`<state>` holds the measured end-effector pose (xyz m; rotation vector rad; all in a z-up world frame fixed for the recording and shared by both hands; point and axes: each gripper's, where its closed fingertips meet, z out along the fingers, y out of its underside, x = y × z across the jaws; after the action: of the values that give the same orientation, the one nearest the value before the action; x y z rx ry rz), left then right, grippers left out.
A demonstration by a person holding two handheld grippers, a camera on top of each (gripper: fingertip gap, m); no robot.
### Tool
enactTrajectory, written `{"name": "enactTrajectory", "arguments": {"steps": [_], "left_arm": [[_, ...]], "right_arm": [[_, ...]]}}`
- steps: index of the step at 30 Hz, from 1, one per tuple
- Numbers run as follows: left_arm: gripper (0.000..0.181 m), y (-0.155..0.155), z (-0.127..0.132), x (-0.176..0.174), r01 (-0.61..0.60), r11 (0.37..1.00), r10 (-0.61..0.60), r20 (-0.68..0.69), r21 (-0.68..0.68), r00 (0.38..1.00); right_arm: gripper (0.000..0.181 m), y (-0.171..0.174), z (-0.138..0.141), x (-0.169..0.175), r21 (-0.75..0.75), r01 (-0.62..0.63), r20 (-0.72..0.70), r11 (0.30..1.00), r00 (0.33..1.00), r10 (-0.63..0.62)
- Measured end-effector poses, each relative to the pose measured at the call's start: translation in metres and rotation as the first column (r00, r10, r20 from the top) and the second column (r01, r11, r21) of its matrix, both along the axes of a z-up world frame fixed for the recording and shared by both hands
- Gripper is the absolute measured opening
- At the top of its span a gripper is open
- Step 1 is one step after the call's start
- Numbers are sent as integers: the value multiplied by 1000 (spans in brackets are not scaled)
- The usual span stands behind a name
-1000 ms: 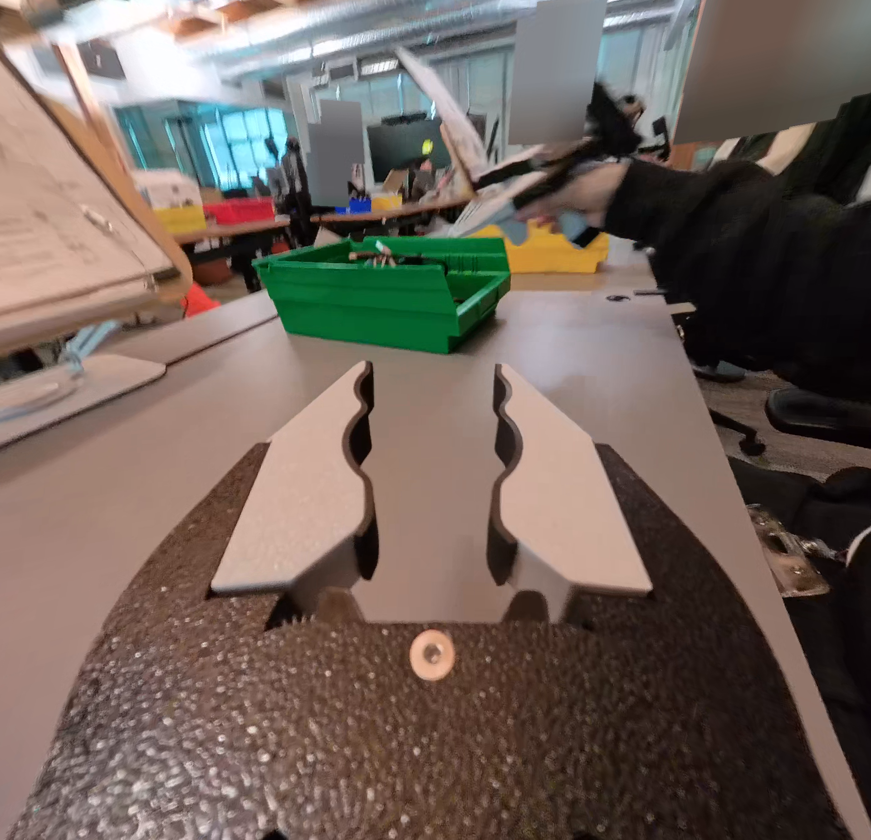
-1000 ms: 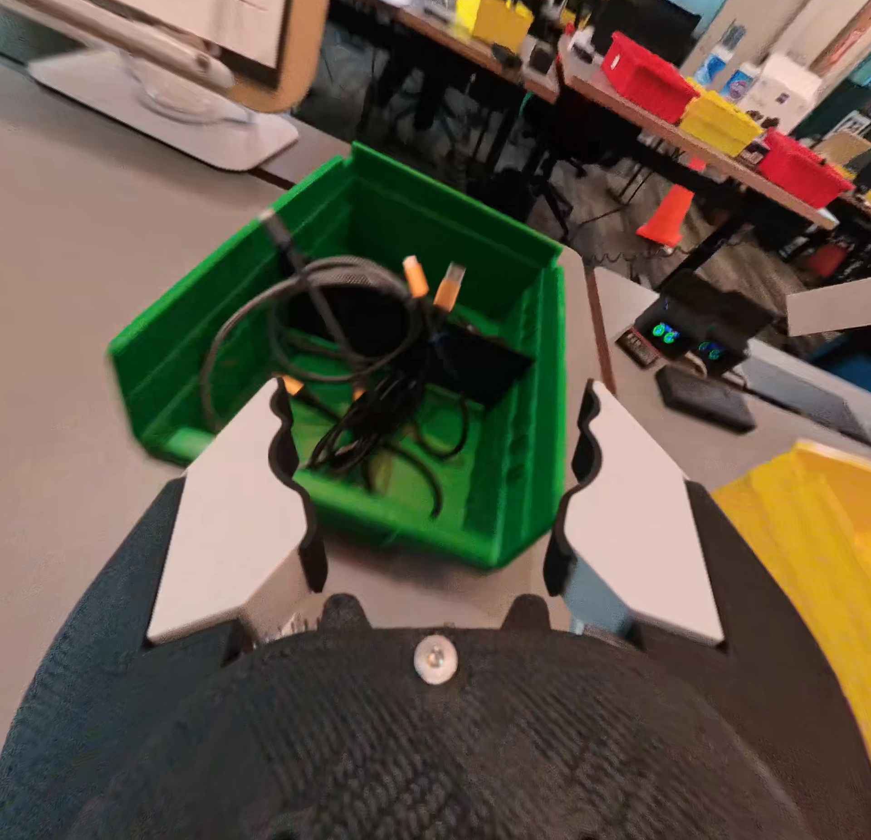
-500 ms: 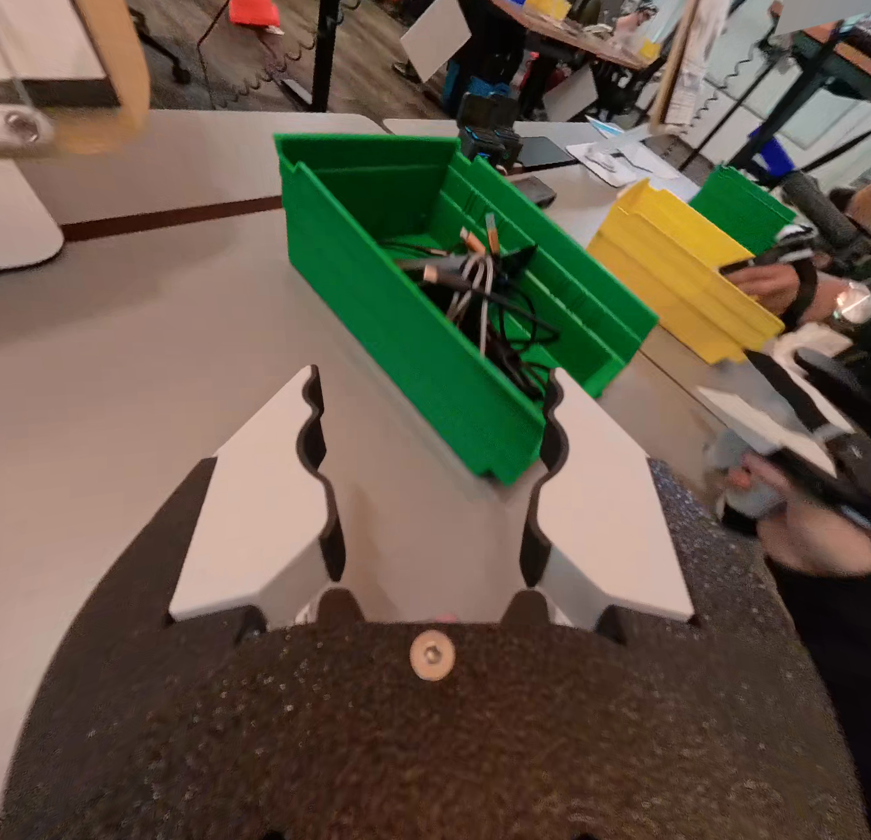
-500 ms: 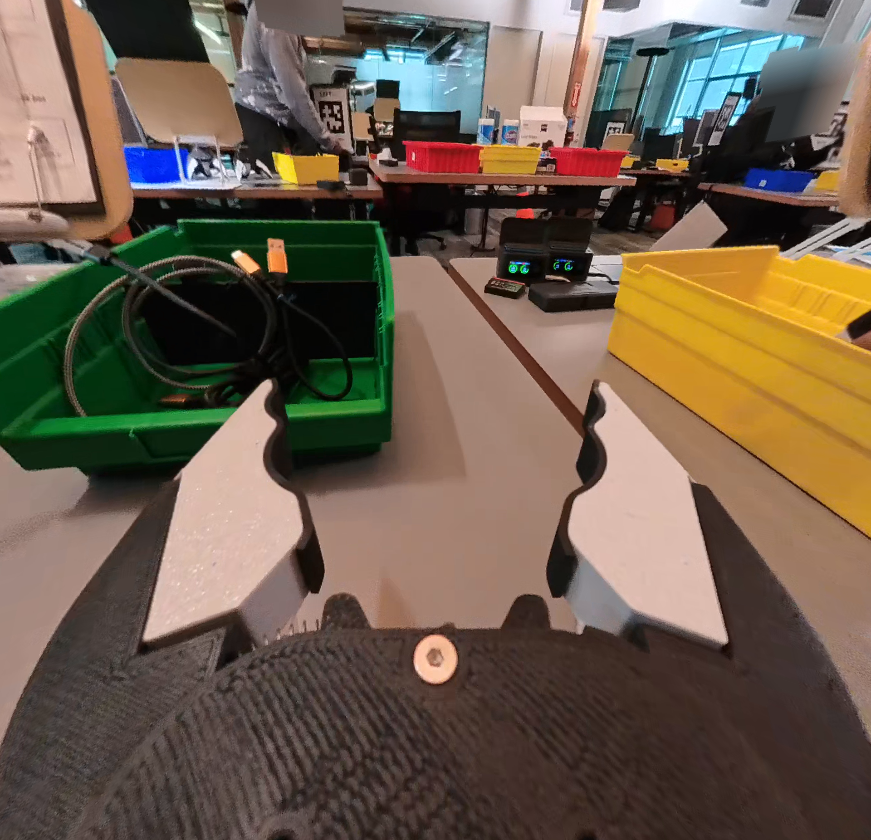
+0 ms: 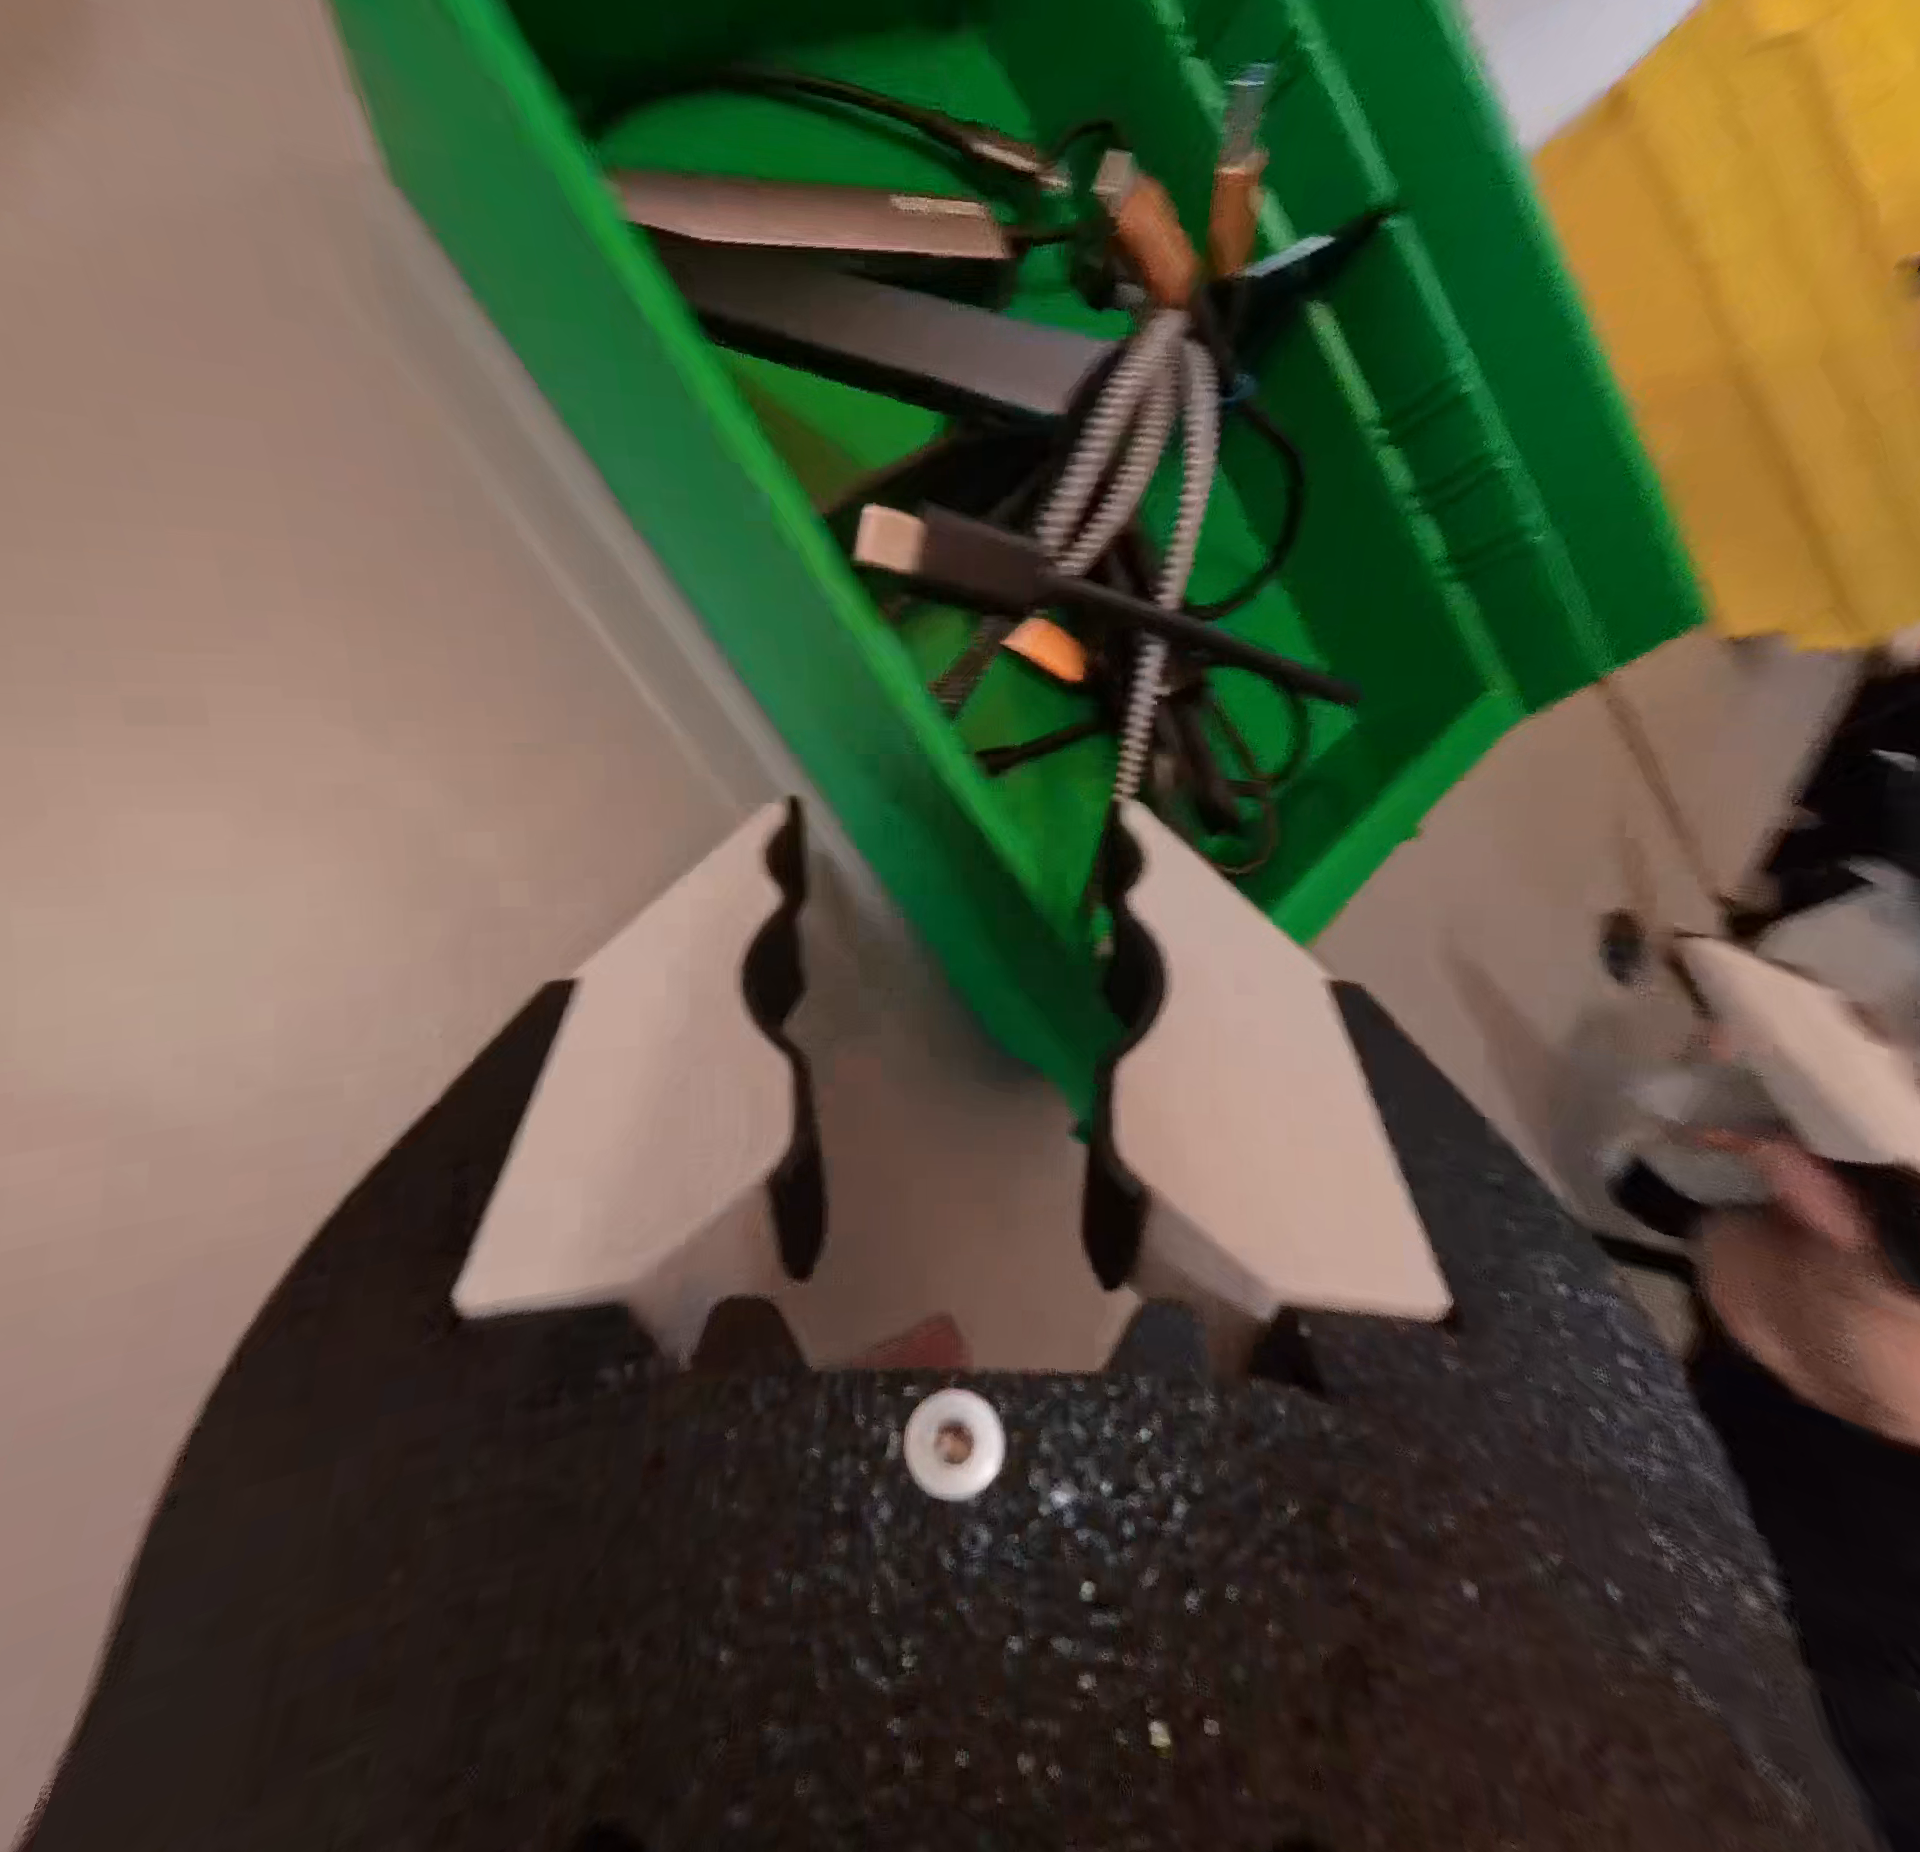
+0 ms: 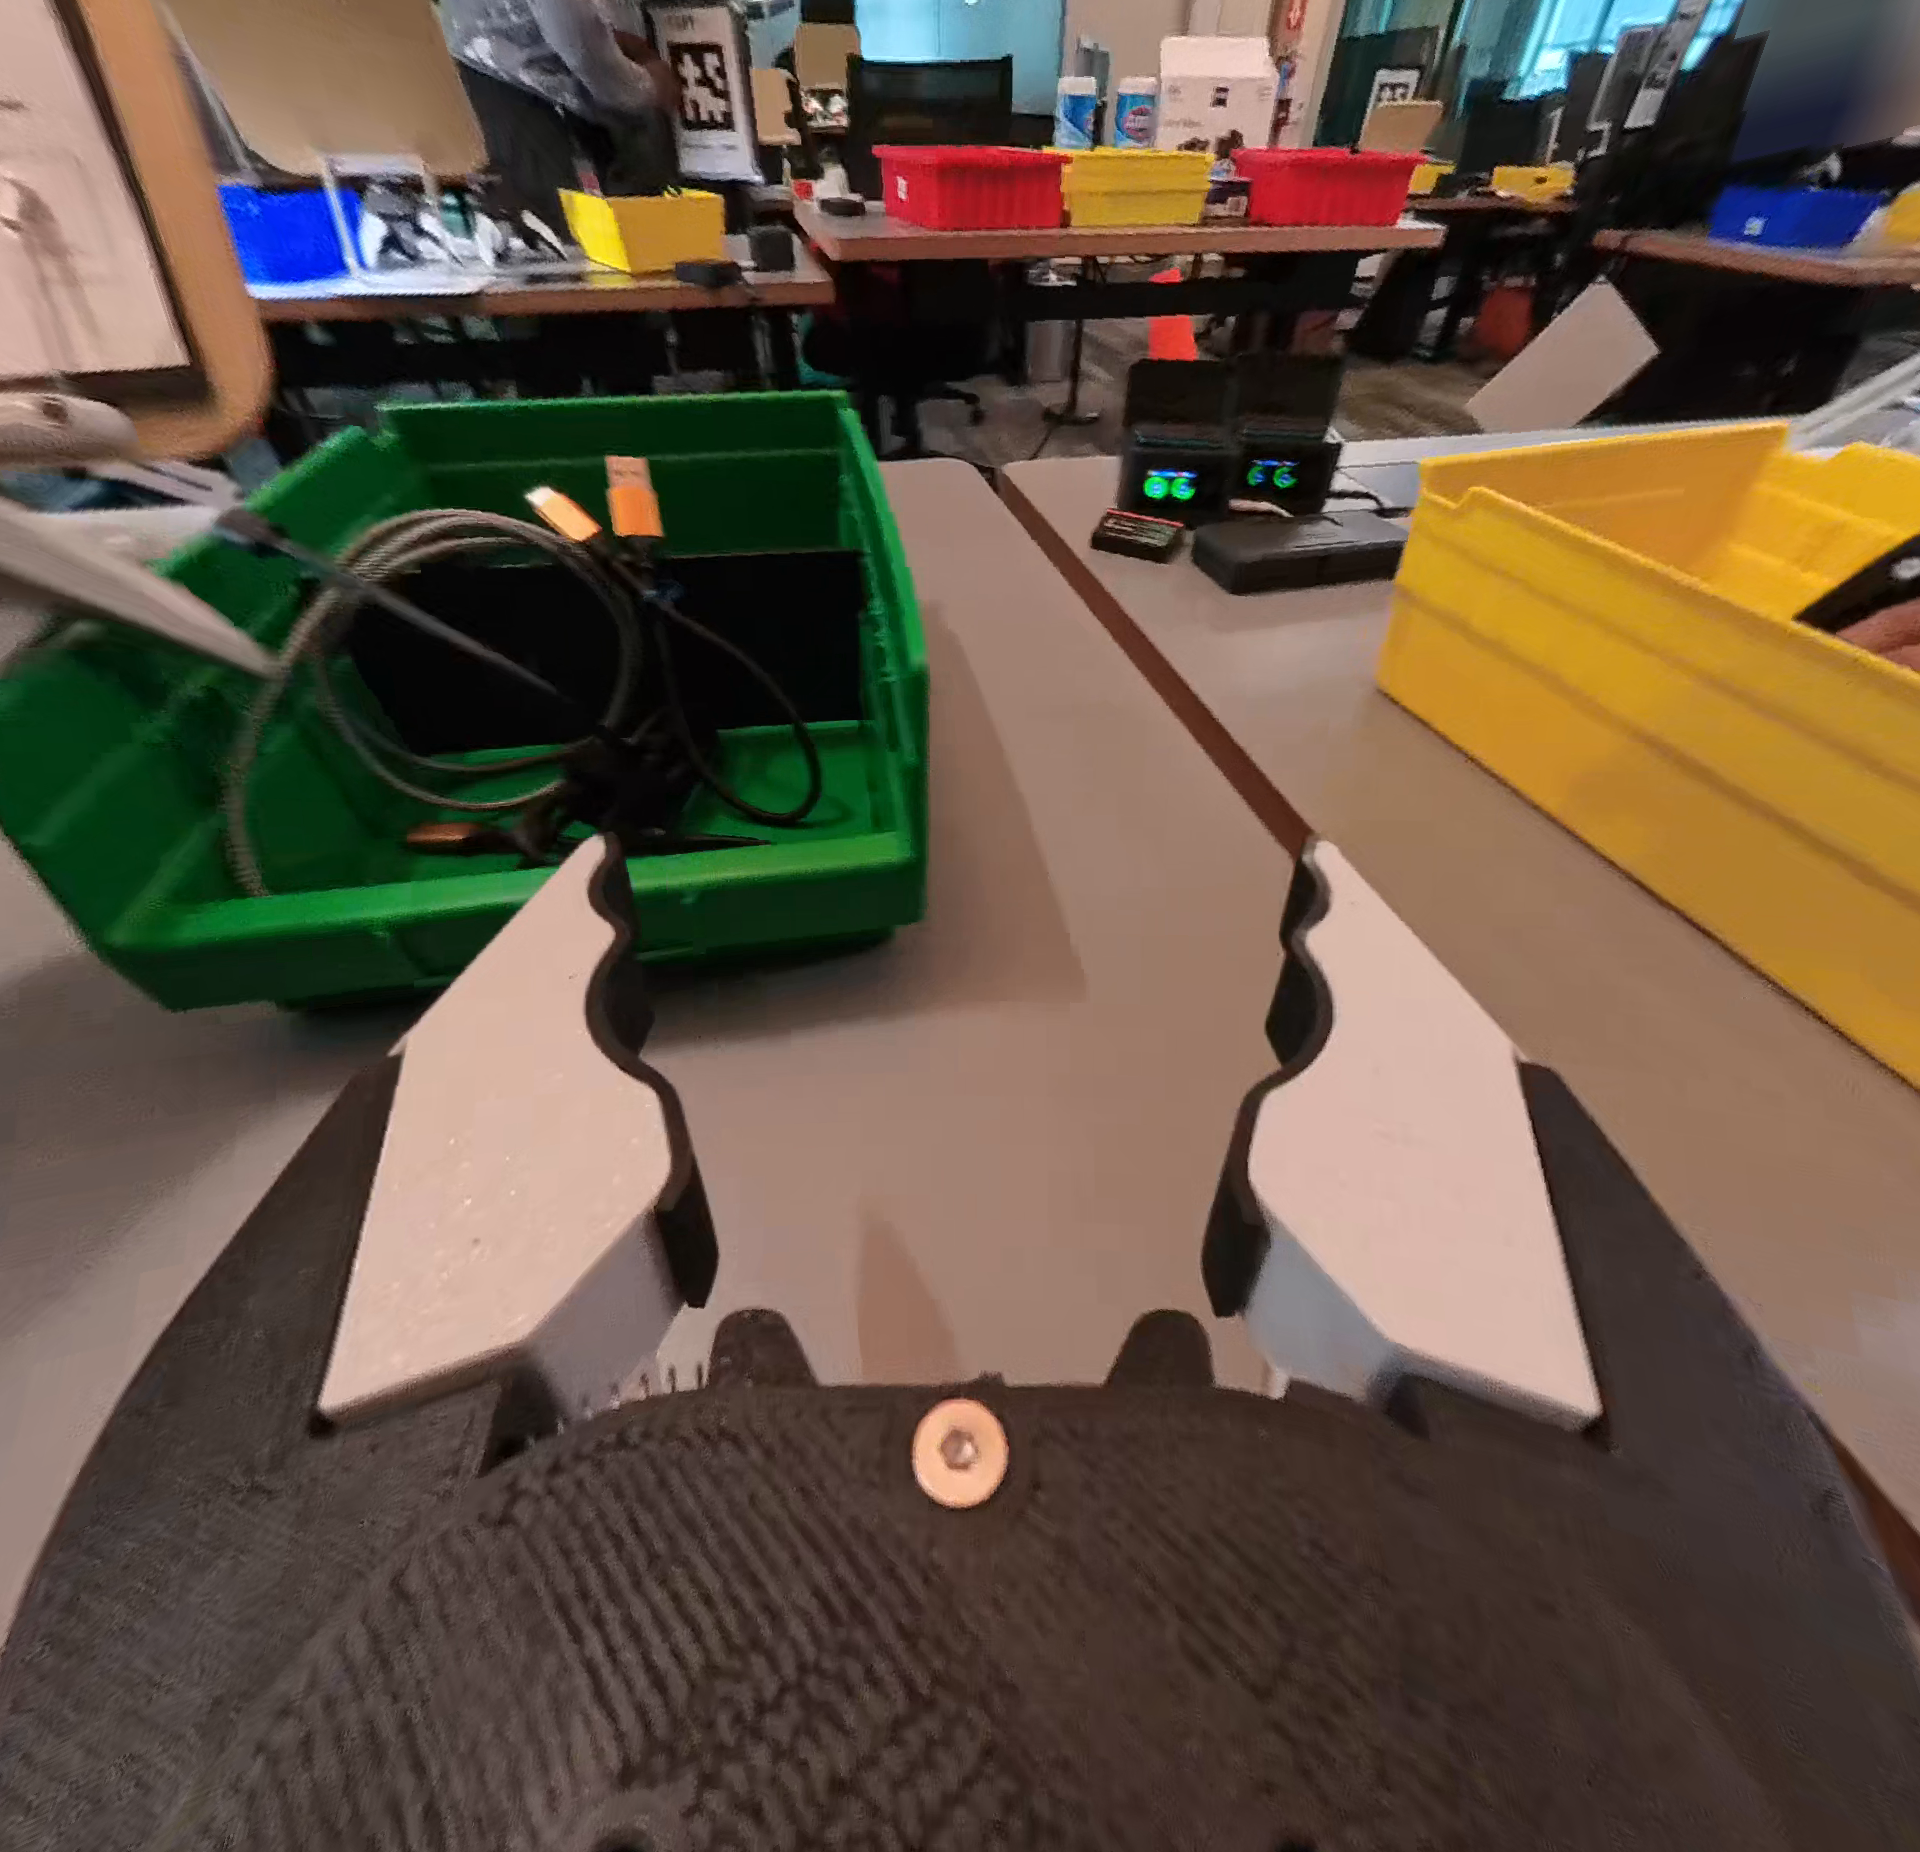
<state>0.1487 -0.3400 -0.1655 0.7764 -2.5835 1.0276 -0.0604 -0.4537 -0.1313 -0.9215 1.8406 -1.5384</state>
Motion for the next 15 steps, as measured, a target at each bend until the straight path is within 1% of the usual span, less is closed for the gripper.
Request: {"name": "enactTrajectory", "arguments": {"steps": [1,2,3,4,5,6,9,11,14,15], "left_arm": [[40,-5,3,-8,49,999,-49,-15,1,999],[43,-8,3,-7,88,995,-89,23,39,996],[44,-11,1,0,99,991,-105,62,86,993],[44,-14,0,6,86,989,-94,65,119,993],[46,-19,1,5,85,987,-91,37,135,995],[49,-23,1,2,97,985,-101,19,146,995],[58,-28,-1,-6,125,972,-125,-12,199,992],[71,-30,4,-12,146,968,-148,-7,203,989],[64,-28,-3,-7,142,948,-164,56,285,985],[73,-31,-7,-6,136,944,-160,55,300,986]], "right_arm": [[121,7,-2,4,-11,-27,-8,1000,1000,27],[121,15,-8,6,-26,-54,-50,998,997,52],[122,20,-17,6,-37,-68,-106,997,992,64],[124,22,-24,5,-52,-74,-155,996,986,65],[125,20,-27,2,-62,-74,-185,995,981,61],[125,17,-26,-1,-58,-62,-191,996,980,50],[124,12,-16,-6,-15,-32,-105,999,994,30],[122,9,-19,-8,16,-38,-84,999,996,40],[123,0,-22,-14,44,-22,-75,999,997,25],[122,-1,-23,-15,55,-17,-57,998,998,20]]}}
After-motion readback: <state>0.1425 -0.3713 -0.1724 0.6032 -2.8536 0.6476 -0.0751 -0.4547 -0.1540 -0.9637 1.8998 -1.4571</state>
